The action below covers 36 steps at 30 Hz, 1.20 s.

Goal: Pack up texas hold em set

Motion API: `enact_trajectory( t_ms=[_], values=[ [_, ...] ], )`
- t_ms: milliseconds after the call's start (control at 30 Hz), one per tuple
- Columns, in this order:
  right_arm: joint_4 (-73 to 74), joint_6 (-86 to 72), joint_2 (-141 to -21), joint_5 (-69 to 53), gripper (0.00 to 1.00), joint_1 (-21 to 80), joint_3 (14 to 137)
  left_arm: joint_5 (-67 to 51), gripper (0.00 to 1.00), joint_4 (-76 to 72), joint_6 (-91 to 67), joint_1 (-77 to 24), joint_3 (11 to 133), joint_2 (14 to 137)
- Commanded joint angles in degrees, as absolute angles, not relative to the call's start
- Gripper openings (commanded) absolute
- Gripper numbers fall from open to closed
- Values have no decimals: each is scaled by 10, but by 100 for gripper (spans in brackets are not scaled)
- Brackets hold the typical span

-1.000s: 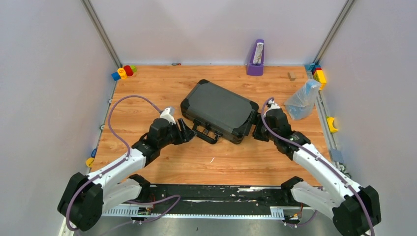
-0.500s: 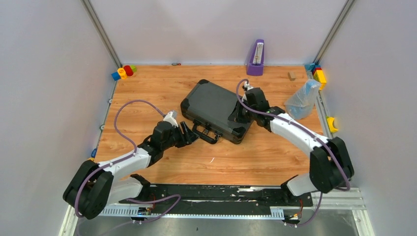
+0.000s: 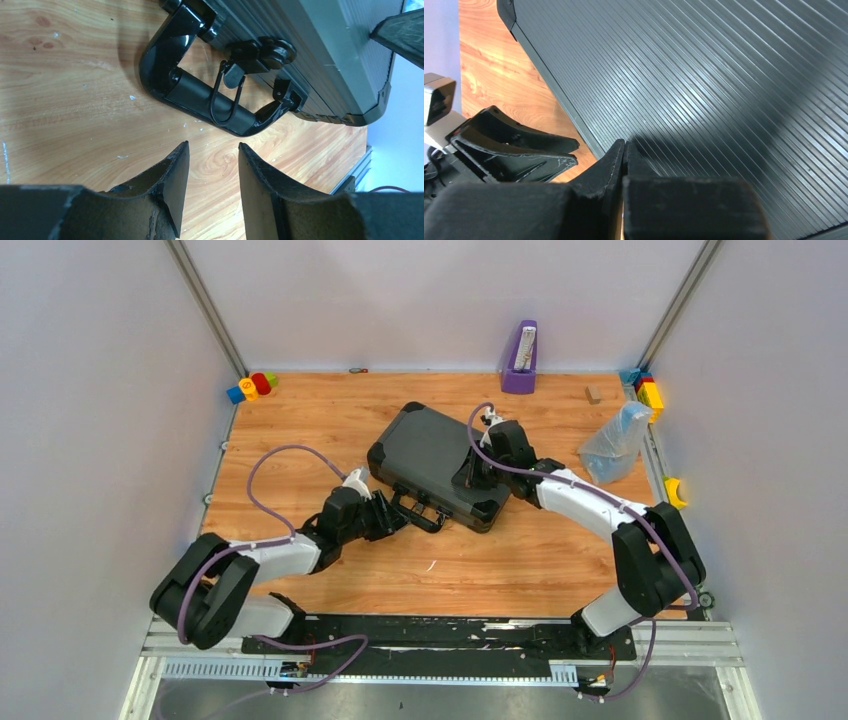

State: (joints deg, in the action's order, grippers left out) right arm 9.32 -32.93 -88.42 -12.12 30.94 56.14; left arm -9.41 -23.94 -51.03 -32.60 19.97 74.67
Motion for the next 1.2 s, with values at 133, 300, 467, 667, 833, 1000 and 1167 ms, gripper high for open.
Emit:
enact_trajectory(
  t_ms=[133, 300, 467, 667, 833, 1000, 1167],
  values=[
    [113, -322, -898, -99, 0, 316, 531, -101, 49, -366, -563, -329, 210, 833],
    [107, -323, -896, -101, 0, 317, 526, -111, 42, -447, -589, -329, 207, 881],
    [105, -323, -898, -102, 0, 317, 524, -116, 33, -486, -601, -329, 208, 898],
    [103, -323, -902, -102, 0, 318, 524, -108, 28, -495, -600, -329, 208, 886],
    [101, -323, -905, -103, 0, 318, 523, -112, 15, -488, -586, -329, 227, 885],
    [100, -322, -906, -103, 0, 318, 523, -113, 10, -478, -581, -330, 241, 878],
    [99, -322, -912, -103, 0, 318, 524, -110, 7, -463, -571, -329, 252, 861]
  ],
)
